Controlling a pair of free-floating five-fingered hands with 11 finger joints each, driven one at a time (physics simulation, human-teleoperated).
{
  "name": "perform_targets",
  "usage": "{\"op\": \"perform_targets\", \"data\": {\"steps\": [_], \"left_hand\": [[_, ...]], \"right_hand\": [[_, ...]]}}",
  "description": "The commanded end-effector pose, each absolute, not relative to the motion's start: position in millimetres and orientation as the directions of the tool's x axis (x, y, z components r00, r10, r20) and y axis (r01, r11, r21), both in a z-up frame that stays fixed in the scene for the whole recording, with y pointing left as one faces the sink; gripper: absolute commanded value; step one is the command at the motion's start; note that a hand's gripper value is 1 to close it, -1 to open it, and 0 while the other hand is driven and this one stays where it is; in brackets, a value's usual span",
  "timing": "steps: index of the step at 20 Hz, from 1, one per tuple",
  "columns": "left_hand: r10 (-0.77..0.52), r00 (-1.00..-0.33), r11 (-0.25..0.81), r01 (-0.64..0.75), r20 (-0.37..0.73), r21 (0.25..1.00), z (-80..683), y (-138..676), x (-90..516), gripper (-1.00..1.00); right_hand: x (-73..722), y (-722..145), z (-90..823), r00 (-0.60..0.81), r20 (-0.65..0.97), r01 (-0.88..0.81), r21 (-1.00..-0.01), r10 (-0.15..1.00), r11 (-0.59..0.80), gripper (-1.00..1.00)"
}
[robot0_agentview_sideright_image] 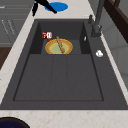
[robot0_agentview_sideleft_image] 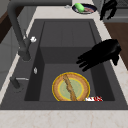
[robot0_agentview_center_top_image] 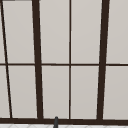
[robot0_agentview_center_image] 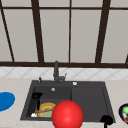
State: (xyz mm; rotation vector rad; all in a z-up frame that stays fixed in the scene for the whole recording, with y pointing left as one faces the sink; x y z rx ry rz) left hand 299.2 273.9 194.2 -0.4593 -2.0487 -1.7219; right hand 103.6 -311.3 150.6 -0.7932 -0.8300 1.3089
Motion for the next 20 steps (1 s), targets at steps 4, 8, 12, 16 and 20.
{"op": "perform_targets", "data": {"steps": [4,8,12,16,20], "left_hand": [[-0.041,-0.858,0.189,0.496,0.512,0.847,204,286,276,-1.0],[-0.044,-0.871,0.187,0.475,0.49,0.86,209,291,258,-1.0],[-0.021,-0.881,0.189,0.461,0.472,0.867,216,295,246,-1.0],[-0.023,-0.858,0.175,0.502,0.513,0.847,214,293,252,-1.0],[-0.043,-0.829,0.186,0.541,0.557,0.82,184,278,278,-1.0]], "right_hand": [[104,-311,151,0.073,0.069,-0.487,-0.868,0.995,0.096,0.0],[104,-311,151,0.073,0.069,-0.487,-0.868,0.995,0.096,0.0],[104,-311,151,0.073,0.069,-0.487,-0.868,0.995,0.096,0.0],[104,-311,151,0.073,0.069,-0.487,-0.868,0.995,0.096,0.0],[104,-311,151,0.073,0.069,-0.487,-0.868,0.995,0.096,0.0]]}}
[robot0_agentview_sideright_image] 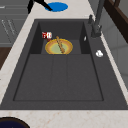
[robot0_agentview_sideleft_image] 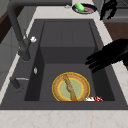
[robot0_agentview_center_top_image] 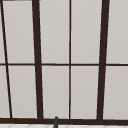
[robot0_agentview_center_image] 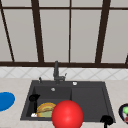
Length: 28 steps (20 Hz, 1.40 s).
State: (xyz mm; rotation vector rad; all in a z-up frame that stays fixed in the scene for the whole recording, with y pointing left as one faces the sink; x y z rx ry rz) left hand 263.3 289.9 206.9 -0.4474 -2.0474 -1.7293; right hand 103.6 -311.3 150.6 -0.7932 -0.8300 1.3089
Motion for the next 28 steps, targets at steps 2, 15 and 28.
{"op": "perform_targets", "data": {"steps": [2,15,28], "left_hand": [[-0.038,-0.837,0.196,0.529,0.545,0.826,172,275,293,-1.0],[-0.087,-0.858,0.236,0.476,0.506,0.847,66,269,368,-1.0],[-0.127,-0.862,0.233,0.456,0.491,0.859,-27,255,383,-1.0]], "right_hand": [[104,-311,151,0.073,0.069,-0.487,-0.868,0.995,0.096,0.0],[104,-311,151,0.073,0.069,-0.487,-0.868,0.995,0.096,0.0],[104,-311,151,0.073,0.069,-0.487,-0.868,0.995,0.096,0.0]]}}
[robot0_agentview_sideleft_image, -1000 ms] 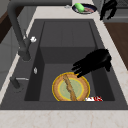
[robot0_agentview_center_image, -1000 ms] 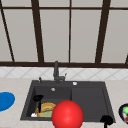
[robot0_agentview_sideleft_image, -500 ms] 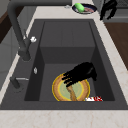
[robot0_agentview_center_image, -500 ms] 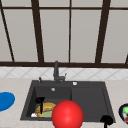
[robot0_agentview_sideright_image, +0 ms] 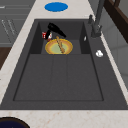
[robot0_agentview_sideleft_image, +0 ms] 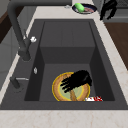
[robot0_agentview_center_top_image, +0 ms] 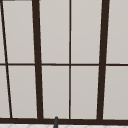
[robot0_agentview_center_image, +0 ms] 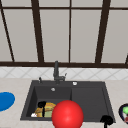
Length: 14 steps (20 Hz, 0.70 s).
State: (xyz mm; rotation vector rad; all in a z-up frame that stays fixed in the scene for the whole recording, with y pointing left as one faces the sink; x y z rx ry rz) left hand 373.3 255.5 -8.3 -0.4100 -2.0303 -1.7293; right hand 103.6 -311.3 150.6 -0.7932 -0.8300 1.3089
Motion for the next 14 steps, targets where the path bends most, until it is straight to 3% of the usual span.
{"op": "perform_targets", "data": {"steps": [1,14], "left_hand": [[-0.126,-0.862,0.231,0.457,0.492,0.859,-34,255,386,-1.0],[-0.12,-0.828,0.197,0.521,0.547,0.831,-110,251,455,-1.0]], "right_hand": [[104,-311,151,0.073,0.069,-0.487,-0.868,0.995,0.096,0.0],[104,-311,151,0.073,0.069,-0.487,-0.868,0.995,0.096,0.0]]}}
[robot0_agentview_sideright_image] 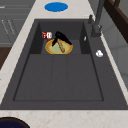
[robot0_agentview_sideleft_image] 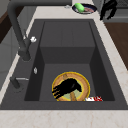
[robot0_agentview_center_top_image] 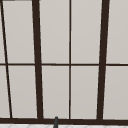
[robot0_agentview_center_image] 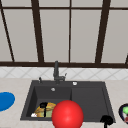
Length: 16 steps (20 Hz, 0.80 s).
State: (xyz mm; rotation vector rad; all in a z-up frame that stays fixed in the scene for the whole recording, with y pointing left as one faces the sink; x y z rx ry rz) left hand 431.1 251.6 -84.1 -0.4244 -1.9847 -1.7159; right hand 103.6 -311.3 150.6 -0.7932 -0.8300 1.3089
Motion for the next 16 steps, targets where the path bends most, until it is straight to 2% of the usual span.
{"op": "perform_targets", "data": {"steps": [1,8,9,12,15,16], "left_hand": [[-0.116,-0.822,0.192,0.533,0.558,0.824,-111,248,458,-1.0],[-0.118,-0.782,0.172,0.591,0.612,0.788,-108,249,445,-1.0],[-0.111,-0.786,0.17,0.588,0.609,0.791,-101,251,443,1.0],[-0.092,-0.887,0.136,0.438,0.452,0.888,-78,245,429,1.0],[-0.159,-0.896,0.153,0.392,0.414,0.907,-79,244,427,1.0],[-0.091,-0.906,0.117,0.403,0.414,0.908,-77,248,431,1.0]], "right_hand": [[104,-311,151,0.073,0.069,-0.487,-0.868,0.995,0.096,0.0],[104,-311,151,0.073,0.069,-0.487,-0.868,0.995,0.096,0.0],[104,-311,151,0.073,0.069,-0.487,-0.868,0.995,0.096,0.0],[104,-311,151,0.073,0.069,-0.487,-0.868,0.995,0.096,0.0],[104,-311,151,0.073,0.069,-0.487,-0.868,0.995,0.096,0.0],[104,-311,151,0.073,0.069,-0.487,-0.868,0.995,0.096,0.0]]}}
